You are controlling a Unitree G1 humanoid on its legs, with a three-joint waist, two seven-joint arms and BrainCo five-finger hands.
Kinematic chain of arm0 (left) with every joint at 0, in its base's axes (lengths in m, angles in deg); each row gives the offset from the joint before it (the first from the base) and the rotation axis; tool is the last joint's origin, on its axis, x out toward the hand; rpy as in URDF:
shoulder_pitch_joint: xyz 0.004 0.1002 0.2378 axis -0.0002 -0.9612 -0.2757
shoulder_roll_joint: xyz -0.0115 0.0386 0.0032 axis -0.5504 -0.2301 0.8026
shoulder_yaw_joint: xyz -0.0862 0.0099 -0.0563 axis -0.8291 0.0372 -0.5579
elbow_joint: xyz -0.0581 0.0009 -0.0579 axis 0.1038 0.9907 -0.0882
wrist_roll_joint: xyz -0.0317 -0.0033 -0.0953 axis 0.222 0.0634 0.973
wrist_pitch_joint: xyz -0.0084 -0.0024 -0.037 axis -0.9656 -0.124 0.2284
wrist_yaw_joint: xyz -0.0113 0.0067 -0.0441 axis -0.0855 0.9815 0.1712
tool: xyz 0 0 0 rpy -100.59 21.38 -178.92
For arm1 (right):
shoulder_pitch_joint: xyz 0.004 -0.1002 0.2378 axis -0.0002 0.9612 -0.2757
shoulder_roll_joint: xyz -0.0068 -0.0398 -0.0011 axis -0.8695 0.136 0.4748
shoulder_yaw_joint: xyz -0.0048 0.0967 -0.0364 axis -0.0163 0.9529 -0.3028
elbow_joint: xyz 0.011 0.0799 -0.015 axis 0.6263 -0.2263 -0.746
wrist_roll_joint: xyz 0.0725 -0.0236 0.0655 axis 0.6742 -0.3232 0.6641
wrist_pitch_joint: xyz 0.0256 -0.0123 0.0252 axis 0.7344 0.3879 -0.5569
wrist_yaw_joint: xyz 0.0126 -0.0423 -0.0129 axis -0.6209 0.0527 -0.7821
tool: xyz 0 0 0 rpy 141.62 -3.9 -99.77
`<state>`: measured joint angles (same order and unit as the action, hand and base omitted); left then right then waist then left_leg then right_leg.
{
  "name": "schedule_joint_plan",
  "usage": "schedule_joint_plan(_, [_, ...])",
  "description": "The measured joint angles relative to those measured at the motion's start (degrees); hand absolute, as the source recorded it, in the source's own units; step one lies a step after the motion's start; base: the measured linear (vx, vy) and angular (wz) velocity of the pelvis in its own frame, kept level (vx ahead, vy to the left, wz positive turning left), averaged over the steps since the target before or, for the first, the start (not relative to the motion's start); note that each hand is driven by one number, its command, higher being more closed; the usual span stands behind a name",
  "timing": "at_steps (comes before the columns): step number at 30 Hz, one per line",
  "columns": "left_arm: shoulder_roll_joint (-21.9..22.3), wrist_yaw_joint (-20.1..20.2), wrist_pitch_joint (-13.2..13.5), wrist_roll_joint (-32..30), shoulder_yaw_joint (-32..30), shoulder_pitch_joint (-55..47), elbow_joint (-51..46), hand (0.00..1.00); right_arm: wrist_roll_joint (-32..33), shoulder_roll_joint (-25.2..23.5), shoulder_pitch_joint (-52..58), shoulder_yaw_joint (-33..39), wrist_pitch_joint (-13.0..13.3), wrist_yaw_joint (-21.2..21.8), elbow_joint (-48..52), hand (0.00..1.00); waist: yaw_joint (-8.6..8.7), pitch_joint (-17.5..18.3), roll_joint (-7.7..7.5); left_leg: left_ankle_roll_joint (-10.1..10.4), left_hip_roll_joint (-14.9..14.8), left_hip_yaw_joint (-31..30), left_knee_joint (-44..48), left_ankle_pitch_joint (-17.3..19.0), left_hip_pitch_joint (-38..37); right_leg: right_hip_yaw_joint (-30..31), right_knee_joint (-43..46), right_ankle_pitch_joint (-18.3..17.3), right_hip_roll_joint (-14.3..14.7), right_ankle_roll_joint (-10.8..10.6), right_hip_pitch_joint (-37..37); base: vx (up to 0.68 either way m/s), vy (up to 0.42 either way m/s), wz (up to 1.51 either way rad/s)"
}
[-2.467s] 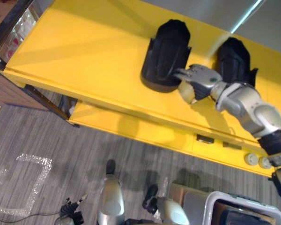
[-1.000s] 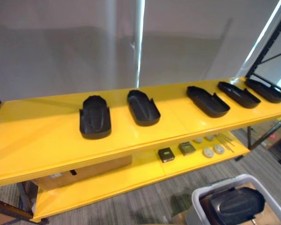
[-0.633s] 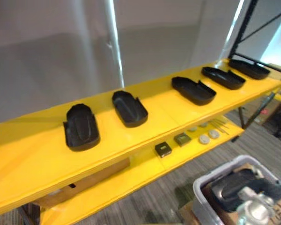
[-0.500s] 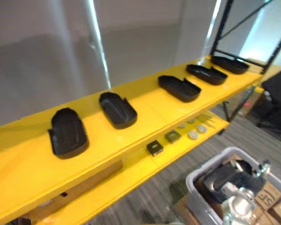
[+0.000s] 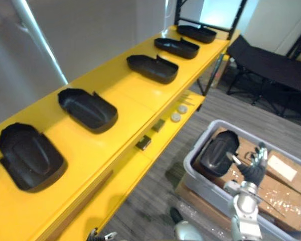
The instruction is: Walk over and take plastic housings, then place them on the shelf
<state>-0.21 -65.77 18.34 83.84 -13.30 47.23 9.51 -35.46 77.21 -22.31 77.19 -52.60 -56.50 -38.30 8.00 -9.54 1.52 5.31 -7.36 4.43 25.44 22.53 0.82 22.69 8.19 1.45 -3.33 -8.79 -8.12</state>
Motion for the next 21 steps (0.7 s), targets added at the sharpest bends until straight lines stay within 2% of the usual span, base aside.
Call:
schedule_joint_plan(2, [0.09, 0.69, -0.09, -0.34, 0.27, 0.42, -1.43, 0.0, -0.01, -0.61, 0.58, -1.57, -0.01, -0.55, 0.07, 0.0, -0.11, -1.29, 0.32, -0.17, -0.1, -0.99, 3.51, 1.7, 0.32, -0.73, 3.23, -0.34, 0.3, 0.59, -0.27, -0.09, 0.07, 0.13])
schedule_joint_plan(4, [0.0, 1.24, -0.35, -1.76, 0.25, 0.48, -3.65, 0.0, -0.05, -2.24, 2.78, -3.73, -0.03, -1.41, 0.64, 0.0, -0.72, -2.44, 0.01, -0.63, -0.79, 0.48, 7.07, 3.3, 0.3, -1.63, 7.43, -0.3, 1.11, 0.69, -1.34, -0.22, 0.105, -0.36])
schedule_joint_plan(5, [0.1, 1.28, -0.92, -2.19, 0.19, 0.47, -5.56, 0.0, -0.08, -3.5, 4.89, -5.08, -0.02, -1.36, 2.05, 0.0, -1.44, -3.26, -0.67, -1.25, -1.31, 2.12, 9.33, 4.44, 0.32, -4.65, 9.47, 0.28, 1.08, 1.21, -2.19, -0.32, 0.098, -0.64])
schedule_joint_plan(6, [0.28, 1.23, -1.27, -2.42, 0.15, 0.49, -6.24, 0.0, -0.16, -3.93, 5.92, -5.87, 0.02, -1.26, 2.69, 0.0, -1.53, -3.46, -0.71, -1.6, -1.52, 2.85, 10.29, 4.87, 0.35, -7.12, 9.49, 1.33, 0.82, 2.16, -2.49, -0.42, 0.109, -1.14])
schedule_joint_plan(7, [1.51, 0.88, -2.73, -3.61, -0.09, 1.06, -7.32, 0.0, -0.56, -4.36, 8.2, -7.97, 0.01, -1.26, 3.95, 0.0, -2.1, -4.0, 0.95, -3.61, -3.37, 6.45, 10.36, 4.74, 0.56, -13.36, 8.7, 4.69, 0.73, 6.05, -3.49, -0.32, 0.092, -1.01])
schedule_joint_plan(8, [1.71, 0.85, -3.23, -3.78, -0.01, 1.4, -7.41, 0.0, -0.76, -4.44, 8.87, -8.46, 0.02, -1.28, 4.47, 0.0, -2.05, -4.23, 0.53, -3.89, -3.72, 7.63, 10.27, 4.36, 0.61, -15.36, 12.79, 3.07, 0.54, 5.74, -4.55, -0.36, 0.096, -1.1])
schedule_joint_plan(10, [2.5, 0.79, -3.81, -3.74, -0.02, 2.19, -7.2, 0.0, -1.16, -4.44, 10.34, -9.05, 0.08, -1.44, 5.34, 0.0, -2.21, -4.18, -0.12, -4.05, -4.76, 9.94, 9.51, 3.18, 0.88, -18.68, 20.53, -1.52, 0.44, 6.68, -5.7, -0.2, 0.03, -0.72])
schedule_joint_plan(11, [3.07, 0.82, -3.85, -3.65, -0.11, 2.91, -6.31, 0.0, -1.18, -4.49, 10.75, -9.31, 0.52, -1.56, 5.84, 0.0, -2.85, -4.05, -0.35, -3.72, -6.06, 12.23, 7.38, 1.31, 1.05, -21.25, 24.34, -4.28, 0.05, 7.73, -5.43, -0.11, -0.009, -0.8])
schedule_joint_plan(12, [3.07, 0.83, -3.83, -3.53, -0.22, 3.12, -5.95, 0.0, -1.19, -4.63, 10.71, -9.48, 0.88, -1.58, 5.88, 0.0, -3.04, -3.89, -0.62, -3.55, -6.4, 13.36, 5.96, 0.21, 0.92, -21.61, 25.32, -4.99, -0.46, 8.08, -5.06, -0.1, -0.062, -0.92])
schedule_joint_plan(13, [3.13, 0.92, -3.81, -3.36, -0.35, 3.36, -5.34, 0.0, -1.26, -4.84, 10.65, -9.77, 1.4, -1.58, 5.92, 0.0, -3.25, -3.63, -1.08, -3.21, -6.74, 15.19, 3.36, -1.59, 0.15, -22.58, 26.69, -5.44, -2.02, 8.69, -4.26, -0.04, -0.137, -0.98])
schedule_joint_plan(14, [2.97, 0.97, -3.85, -3.19, -1.98, 3.27, -4.55, 0.0, -1.49, -4.82, 10.2, -10.24, 1.57, -1.6, 5.7, 0.0, -3.97, -3.18, -1.72, -1.82, -7.5, 18.19, 0.28, -4.63, -0.63, -24.64, 28.99, -5.69, -5.69, 9.54, -3.04, -0.02, -0.222, -1.03])
schedule_joint_plan(15, [2.84, 0.97, -3.8, -3.22, -2.75, 3.23, -4.4, 0.0, -1.53, -4.74, 9.89, -10.3, 1.58, -1.61, 5.27, 0.0, -4.26, -2.92, -2.15, -1.43, -8.0, 19.29, -0.24, -5.27, -0.7, -25.52, 29.65, -5.32, -7.66, 9.88, -2.49, 0.0, -0.228, -1.05])
schedule_joint_plan(16, [2.27, 0.94, -3.79, -3.21, -3.56, 3.17, -4.27, 0.0, -1.59, -4.71, 9.14, -10.37, 1.59, -1.6, 4.13, 0.0, -4.48, -2.49, -2.95, -0.77, -8.67, 20.68, -0.12, -5.69, -0.63, -26.98, 29.21, -2.32, -10.81, 11.41, -1.52, -0.02, -0.25, -1.08])
schedule_joint_plan(17, [1.3, 0.97, -3.82, -3.2, -5.18, 3.63, -3.57, 0.0, -1.57, -4.42, 7.39, -10.32, 1.23, -1.63, 1.51, 0.0, -4.99, -2.16, -3.52, -0.84, -9.76, 20.47, 0.59, -6.35, -0.63, -30.02, 27.07, -1.47, -9.31, 11.08, -1.65, -0.06, -0.237, -1.42])
schedule_joint_plan(18, [1.23, 1.07, -3.81, -3.29, -5.84, 3.95, -2.25, 0.0, -1.54, -4.29, 5.94, -10.49, 1.02, -1.86, 0.07, 0.0, -5.8, -2.28, -3.44, -1.23, -9.04, 18.55, -1.43, -6.54, -0.81, -31.96, 25.08, -0.33, -8.71, 12.79, -1.84, -0.09, -0.187, -1.28])
schedule_joint_plan(19, [1.18, 1.13, -3.85, -3.3, -5.8, 4.12, -1.23, 0.0, -1.53, -4.01, 5.55, -10.05, 1.01, -2.2, -0.39, 0.0, -5.49, -1.96, -3.25, -1.46, -6.83, 16.48, -4.33, -7.05, -0.91, -31.83, 22.55, -0.14, -8.54, 12.84, -1.15, -0.18, -0.053, -1.15])
schedule_joint_plan(20, [0.82, 1.17, -3.92, -2.96, -5.7, 3.99, 0.04, 0.0, -1.46, -3.21, 5.39, -8.88, 0.6, -2.91, -1.27, 0.0, -5.82, -1.07, -2.06, -0.49, -6.17, 14.97, -9.68, -10.79, -2.28, -30.65, 18.01, -0.75, -6.91, 11.74, 0.75, -0.11, -0.1, -0.83])
schedule_joint_plan(21, [0.08, 1.07, -4.05, -1.57, -6.04, 3.39, 0.59, 0.0, -1.41, -3.03, 5.54, -9.11, -0.13, -3.2, -1.57, 0.0, -5.58, -1.08, -2.57, -0.08, -6.07, 15.77, -10.66, -11.76, -2.75, -30.28, 20.34, -3.18, -8.31, 10.21, 0.14, -0.09, -0.091, -0.74])
